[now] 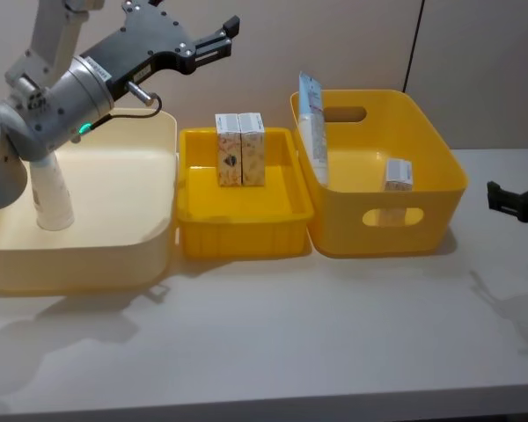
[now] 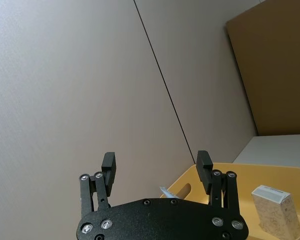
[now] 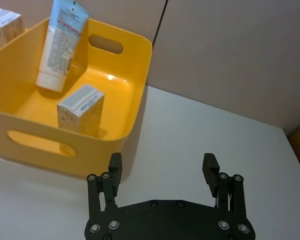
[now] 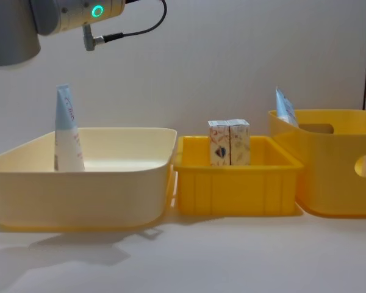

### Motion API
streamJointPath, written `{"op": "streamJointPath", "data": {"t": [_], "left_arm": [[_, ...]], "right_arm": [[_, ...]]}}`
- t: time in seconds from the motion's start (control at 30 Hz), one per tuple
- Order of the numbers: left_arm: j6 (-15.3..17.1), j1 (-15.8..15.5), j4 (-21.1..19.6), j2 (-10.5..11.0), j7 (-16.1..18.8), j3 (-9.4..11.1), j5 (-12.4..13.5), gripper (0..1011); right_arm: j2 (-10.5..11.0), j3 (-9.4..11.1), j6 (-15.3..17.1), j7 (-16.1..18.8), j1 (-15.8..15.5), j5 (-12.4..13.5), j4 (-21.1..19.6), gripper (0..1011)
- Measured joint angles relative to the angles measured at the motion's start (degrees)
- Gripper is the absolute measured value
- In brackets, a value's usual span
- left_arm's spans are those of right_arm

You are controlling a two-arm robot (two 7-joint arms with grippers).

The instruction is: Bimanual collaborative sorting of washing and personal care products

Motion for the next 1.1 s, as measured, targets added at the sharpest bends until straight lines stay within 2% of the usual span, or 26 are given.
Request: {"op": "streamJointPath", "data": {"t": [0.17, 0.37, 0.63, 0.7, 0.73, 0.8, 1.1], "left_arm": [[0.0, 0.0, 0.0, 0.0, 0.0, 0.0, 0.0, 1003], [0.2, 1.1, -0.8, 0.3, 0.9, 0.0, 0.1, 1003], [1.3, 4.8, -3.7, 1.5, 4.1, 0.1, 0.8, 1003], [1.7, 6.1, -4.7, 1.9, 5.3, 0.1, 1.0, 1003], [1.9, 6.6, -5.0, 2.1, 5.7, 0.1, 1.1, 1003], [2.3, 7.9, -6.1, 2.5, 6.8, 0.2, 1.4, 1003], [3.7, 12.7, -9.8, 4.0, 11.0, 0.3, 2.3, 1003]], "right_arm": [[0.3, 0.3, -0.2, 0.1, -0.7, -0.1, -0.3, 1001], [0.1, -0.4, -1.5, -0.2, -1.0, 0.3, -0.2, 1001], [-0.5, -2.8, -6.3, -2.1, -2.1, 2.4, 0.6, 1001], [-0.9, -3.9, -8.5, -3.0, -2.6, 3.5, 1.0, 1001], [-0.9, -3.9, -8.5, -3.0, -2.6, 3.5, 1.0, 1001], [-1.2, -5.0, -10.8, -3.9, -3.1, 4.4, 1.4, 1001], [-2.1, -8.1, -17.2, -6.3, -4.6, 7.2, 2.4, 1001]]}}
